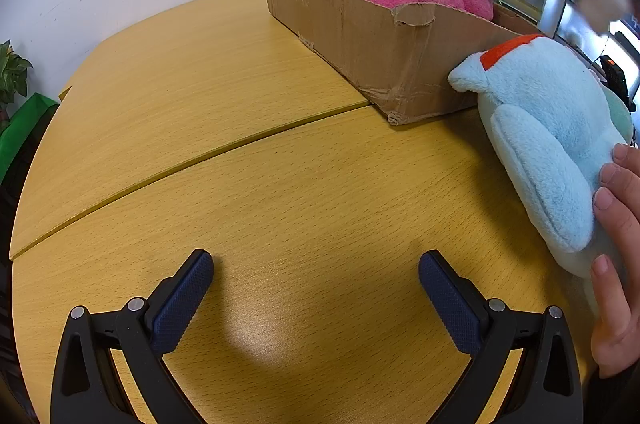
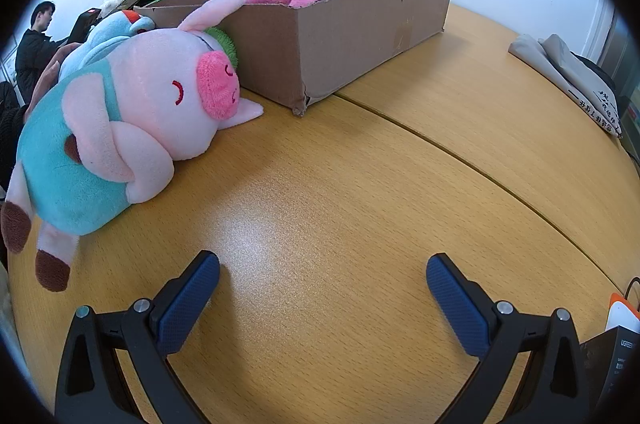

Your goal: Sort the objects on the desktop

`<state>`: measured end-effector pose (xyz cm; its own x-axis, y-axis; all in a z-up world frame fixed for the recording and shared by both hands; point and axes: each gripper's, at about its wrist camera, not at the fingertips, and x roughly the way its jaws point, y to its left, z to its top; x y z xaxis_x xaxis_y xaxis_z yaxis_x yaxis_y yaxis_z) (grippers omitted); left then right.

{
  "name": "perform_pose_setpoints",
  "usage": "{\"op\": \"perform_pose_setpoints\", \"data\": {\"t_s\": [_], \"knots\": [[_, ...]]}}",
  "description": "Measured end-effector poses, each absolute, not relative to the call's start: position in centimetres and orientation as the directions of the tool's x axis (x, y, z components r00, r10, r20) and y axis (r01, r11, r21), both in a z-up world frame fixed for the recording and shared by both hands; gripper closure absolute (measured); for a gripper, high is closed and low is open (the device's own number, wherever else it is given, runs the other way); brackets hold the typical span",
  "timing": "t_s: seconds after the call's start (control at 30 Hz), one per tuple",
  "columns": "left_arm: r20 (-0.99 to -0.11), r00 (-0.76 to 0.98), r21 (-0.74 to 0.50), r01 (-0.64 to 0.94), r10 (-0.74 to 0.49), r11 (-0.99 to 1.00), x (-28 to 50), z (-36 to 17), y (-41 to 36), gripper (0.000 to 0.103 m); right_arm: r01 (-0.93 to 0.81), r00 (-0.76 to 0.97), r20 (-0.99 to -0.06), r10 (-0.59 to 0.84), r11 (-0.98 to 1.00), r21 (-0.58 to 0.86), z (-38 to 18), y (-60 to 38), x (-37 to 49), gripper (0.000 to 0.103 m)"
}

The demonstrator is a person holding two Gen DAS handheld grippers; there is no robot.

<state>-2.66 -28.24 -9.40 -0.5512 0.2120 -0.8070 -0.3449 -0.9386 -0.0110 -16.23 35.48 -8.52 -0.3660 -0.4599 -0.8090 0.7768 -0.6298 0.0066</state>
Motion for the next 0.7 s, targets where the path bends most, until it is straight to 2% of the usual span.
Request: {"op": "perform_pose_setpoints", "data": {"t_s": [0.7], "knots": [[-0.807,-0.552,-0.008,-0.345,0.210,-0.939,-2.68,-9.42,-28.26,0.000,0.775,-0.366,-0.810,-0.459,-0.631,0.007,-8.50,35.40,-16.46,0.000]]}}
